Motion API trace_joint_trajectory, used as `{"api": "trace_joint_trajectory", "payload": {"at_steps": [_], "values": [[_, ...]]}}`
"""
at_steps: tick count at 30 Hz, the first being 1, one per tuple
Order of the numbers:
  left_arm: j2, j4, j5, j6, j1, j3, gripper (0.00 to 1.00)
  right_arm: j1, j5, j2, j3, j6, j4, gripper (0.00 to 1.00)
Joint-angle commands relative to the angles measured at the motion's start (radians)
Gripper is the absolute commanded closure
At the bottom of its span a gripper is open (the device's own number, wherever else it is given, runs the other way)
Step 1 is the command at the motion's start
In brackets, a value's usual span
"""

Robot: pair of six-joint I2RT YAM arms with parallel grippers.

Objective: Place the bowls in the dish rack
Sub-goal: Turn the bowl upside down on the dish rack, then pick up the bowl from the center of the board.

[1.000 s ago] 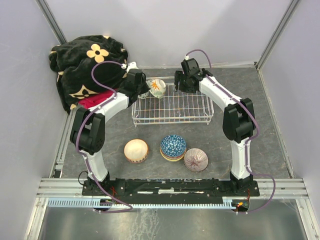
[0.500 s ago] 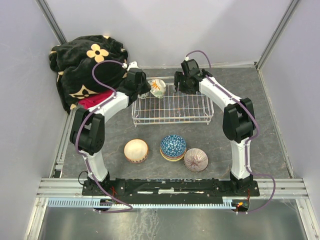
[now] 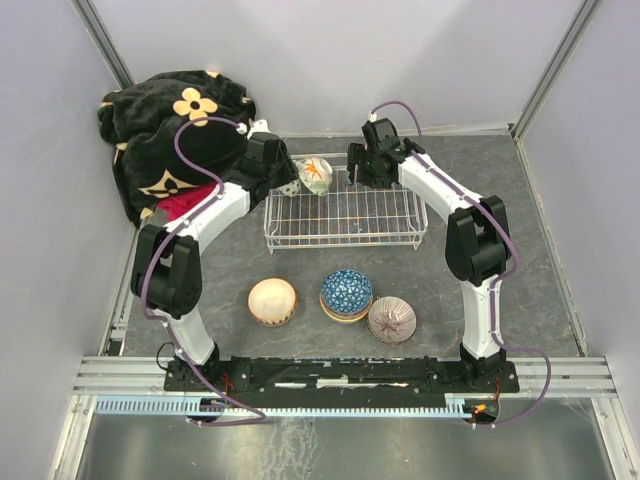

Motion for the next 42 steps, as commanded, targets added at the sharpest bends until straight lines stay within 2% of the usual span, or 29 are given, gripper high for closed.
{"api": "trace_joint_trajectory", "payload": {"at_steps": [1, 8, 16, 22, 32, 36, 42], "values": [[-0.102, -0.03, -0.013, 0.0, 0.003, 0.048, 0.51, 0.005, -0.015, -0.033, 0.0, 0.007, 0.032, 0.2], [-0.201, -0.111, 0.029, -0.006, -0.007, 0.016, 0.47, 0.006, -0.008, -0.11, -0.05, -0.007, 0.026, 0.19], [-0.323, -0.264, 0.042, 0.052, -0.06, -0.007, 0.44, 0.005, 0.013, -0.289, -0.189, -0.042, 0.013, 0.15], [-0.415, -0.394, 0.036, 0.087, -0.137, -0.061, 0.41, 0.004, -0.021, -0.437, -0.324, -0.049, -0.01, 0.12], [-0.639, -0.544, -0.027, 0.03, -0.291, -0.269, 0.41, 0.005, -0.024, -0.648, -0.489, -0.08, -0.067, 0.11], [-0.705, -0.608, -0.05, -0.008, -0.341, -0.337, 0.41, 0.004, -0.016, -0.691, -0.541, -0.088, -0.084, 0.11], [-0.731, -0.61, -0.013, -0.031, -0.418, -0.387, 0.41, 0.005, -0.024, -0.705, -0.608, -0.085, -0.075, 0.11]]}}
